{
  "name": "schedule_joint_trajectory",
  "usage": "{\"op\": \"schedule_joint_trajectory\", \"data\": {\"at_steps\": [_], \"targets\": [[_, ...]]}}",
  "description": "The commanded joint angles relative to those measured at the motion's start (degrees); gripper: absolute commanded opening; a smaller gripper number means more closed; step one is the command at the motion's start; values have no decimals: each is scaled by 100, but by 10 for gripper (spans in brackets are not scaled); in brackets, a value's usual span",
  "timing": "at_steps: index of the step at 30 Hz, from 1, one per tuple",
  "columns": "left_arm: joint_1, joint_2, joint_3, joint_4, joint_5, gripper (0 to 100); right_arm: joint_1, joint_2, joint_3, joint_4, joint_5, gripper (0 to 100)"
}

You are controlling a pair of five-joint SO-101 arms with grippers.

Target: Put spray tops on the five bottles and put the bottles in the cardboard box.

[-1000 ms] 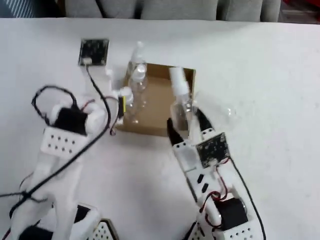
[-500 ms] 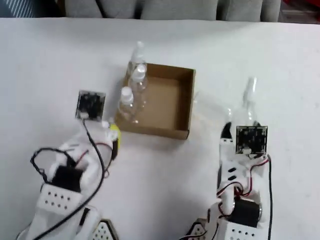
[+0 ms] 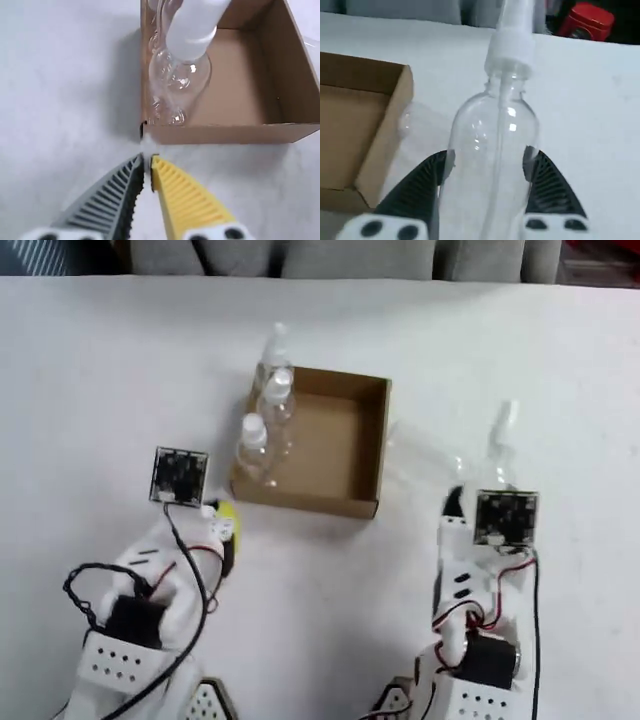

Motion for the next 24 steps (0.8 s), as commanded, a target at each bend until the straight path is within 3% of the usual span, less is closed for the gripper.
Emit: {"op": "schedule_joint_trajectory", "data": {"at_steps": [1, 6, 17, 24], "targets": [[-66, -84, -519, 88, -70, 42, -734, -48, -220, -268, -97, 16], [-66, 163, -1319, 466, -44, 42, -1719, -48, -527, -303, -97, 16], [-13, 3415, -3464, 492, -35, 42, -3451, -48, -1002, -251, -132, 16], [374, 4602, -3763, -316, 651, 42, -4004, -57, -1020, 48, -141, 16]]}}
